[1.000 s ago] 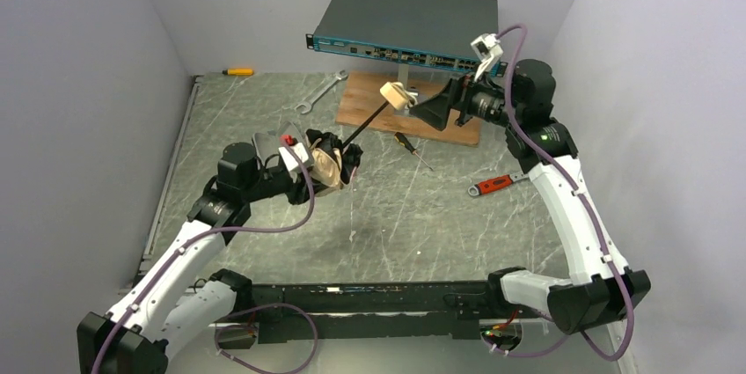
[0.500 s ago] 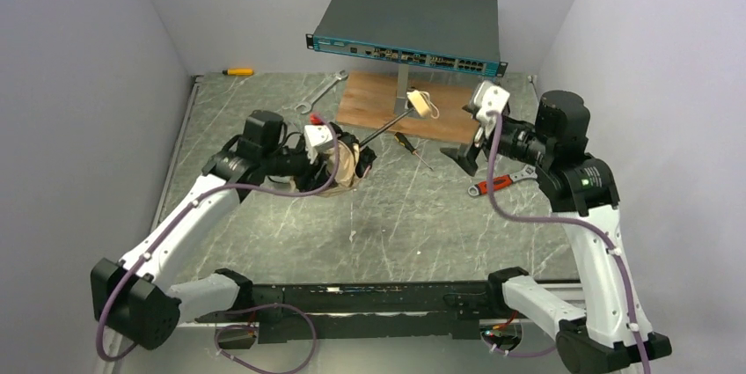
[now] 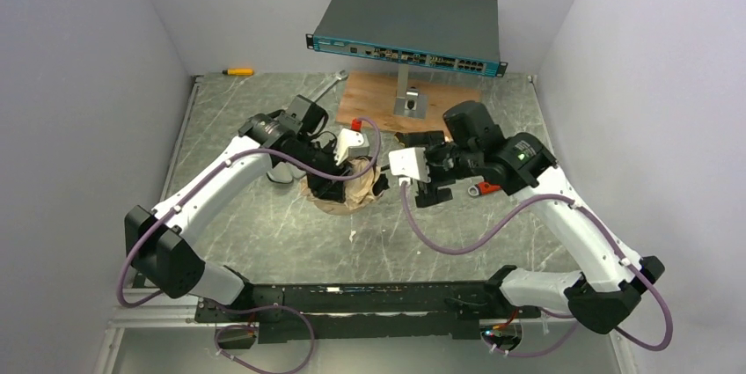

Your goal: Open the umbrella

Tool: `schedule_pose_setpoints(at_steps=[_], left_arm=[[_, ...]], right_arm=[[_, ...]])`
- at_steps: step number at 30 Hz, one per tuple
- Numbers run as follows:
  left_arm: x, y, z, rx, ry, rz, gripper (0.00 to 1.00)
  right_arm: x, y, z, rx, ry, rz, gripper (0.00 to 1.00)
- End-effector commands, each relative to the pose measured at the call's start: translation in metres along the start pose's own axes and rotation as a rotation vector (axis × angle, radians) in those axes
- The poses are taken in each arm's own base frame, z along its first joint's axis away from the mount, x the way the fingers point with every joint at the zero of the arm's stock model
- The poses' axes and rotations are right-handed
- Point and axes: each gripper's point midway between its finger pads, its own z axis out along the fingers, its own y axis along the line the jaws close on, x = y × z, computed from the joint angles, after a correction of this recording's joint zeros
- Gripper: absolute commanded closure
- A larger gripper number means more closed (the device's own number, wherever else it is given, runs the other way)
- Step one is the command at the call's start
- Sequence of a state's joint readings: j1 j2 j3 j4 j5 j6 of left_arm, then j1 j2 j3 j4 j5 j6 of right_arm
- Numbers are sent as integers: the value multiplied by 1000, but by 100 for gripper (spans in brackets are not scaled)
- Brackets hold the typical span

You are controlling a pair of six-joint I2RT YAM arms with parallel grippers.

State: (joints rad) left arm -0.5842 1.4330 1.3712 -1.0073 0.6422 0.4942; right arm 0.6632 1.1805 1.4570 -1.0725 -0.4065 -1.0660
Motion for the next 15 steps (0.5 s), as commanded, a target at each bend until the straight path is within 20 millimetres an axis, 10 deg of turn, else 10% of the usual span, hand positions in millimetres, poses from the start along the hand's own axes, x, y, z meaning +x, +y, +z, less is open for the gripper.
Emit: schedule_pose_setpoints(at_steps=[1,15], left_arm=[[-10,-11,-12,21,12,48,100],[-1,-26,-15,50,-5,92,100]], right_arm=[[20,3,5,-15,135,-131,14],[81,9,38,-14,333,-201,41]])
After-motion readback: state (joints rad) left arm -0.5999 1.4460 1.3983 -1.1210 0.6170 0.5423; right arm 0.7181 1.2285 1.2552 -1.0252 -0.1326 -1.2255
